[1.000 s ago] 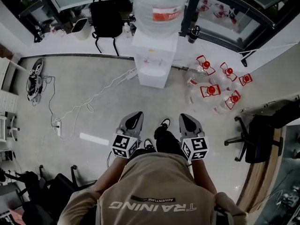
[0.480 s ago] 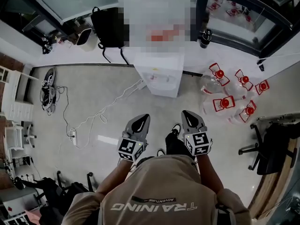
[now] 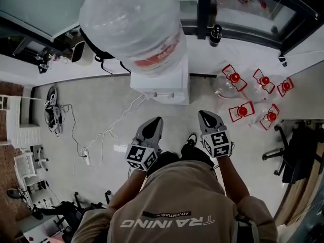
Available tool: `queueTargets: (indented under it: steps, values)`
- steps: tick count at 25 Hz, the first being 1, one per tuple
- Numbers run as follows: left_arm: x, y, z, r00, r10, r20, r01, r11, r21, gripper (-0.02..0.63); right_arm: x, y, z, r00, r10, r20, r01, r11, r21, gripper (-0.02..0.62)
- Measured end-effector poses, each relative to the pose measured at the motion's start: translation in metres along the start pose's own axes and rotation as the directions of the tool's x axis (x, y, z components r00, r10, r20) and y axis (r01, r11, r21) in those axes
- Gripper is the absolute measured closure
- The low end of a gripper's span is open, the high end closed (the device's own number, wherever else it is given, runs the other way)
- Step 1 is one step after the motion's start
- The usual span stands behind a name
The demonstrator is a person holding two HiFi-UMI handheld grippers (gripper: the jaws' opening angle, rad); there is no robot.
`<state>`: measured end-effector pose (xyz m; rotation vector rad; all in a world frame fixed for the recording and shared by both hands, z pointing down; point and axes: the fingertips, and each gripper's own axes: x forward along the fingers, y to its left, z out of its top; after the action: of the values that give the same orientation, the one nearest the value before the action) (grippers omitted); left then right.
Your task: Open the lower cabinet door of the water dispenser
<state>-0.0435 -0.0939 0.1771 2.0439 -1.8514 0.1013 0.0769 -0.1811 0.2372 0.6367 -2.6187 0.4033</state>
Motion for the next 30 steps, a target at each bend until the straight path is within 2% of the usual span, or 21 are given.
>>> queueTargets:
  steps: [5, 9, 13, 15, 17, 20, 23, 26, 30]
  values:
    - [0.039, -0.003, -0.006, 0.993, -0.094, -0.070, 0.098, 0.993, 0.065, 0.603, 0.013, -0.028, -0.017, 0.996, -0.060, -0.061, 0.063, 0.997, 0.046, 0.586]
    - [0.064, -0.007, -0.018, 0.972, -0.202, -0.121, 0.214, 0.972, 0.095, 0.603, 0.026, -0.042, -0.032, 0.988, -0.132, -0.086, 0.139, 0.987, 0.084, 0.586]
    - [0.080, -0.001, -0.043, 0.949, -0.261, -0.175, 0.279, 0.956, 0.089, 0.603, 0.036, -0.047, -0.052, 0.979, -0.191, -0.078, 0.200, 0.969, 0.144, 0.586]
    - [0.093, 0.004, -0.056, 0.943, -0.274, -0.188, 0.291, 0.954, 0.068, 0.603, 0.046, -0.051, -0.072, 0.974, -0.206, -0.091, 0.219, 0.964, 0.154, 0.586]
    - [0.104, 0.005, -0.072, 0.938, -0.283, -0.202, 0.302, 0.951, 0.071, 0.603, 0.053, -0.050, -0.094, 0.972, -0.211, -0.107, 0.223, 0.967, 0.124, 0.586]
    - [0.117, 0.001, -0.103, 0.929, -0.291, -0.229, 0.312, 0.948, 0.058, 0.603, 0.059, -0.044, -0.121, 0.973, -0.196, -0.124, 0.194, 0.981, -0.029, 0.585]
    - [0.127, 0.005, -0.137, 0.928, -0.272, -0.256, 0.286, 0.958, 0.021, 0.603, 0.069, -0.041, -0.145, 0.979, -0.143, -0.144, 0.131, 0.987, -0.093, 0.584]
    - [0.140, 0.012, -0.169, 0.930, -0.239, -0.279, 0.250, 0.968, 0.004, 0.603, 0.087, -0.054, -0.179, 0.975, -0.119, -0.189, 0.101, 0.990, -0.102, 0.584]
    - [0.165, 0.029, -0.207, 0.929, -0.206, -0.307, 0.223, 0.975, 0.018, 0.603, 0.125, -0.075, -0.235, 0.966, -0.111, -0.234, 0.101, 0.993, -0.055, 0.584]
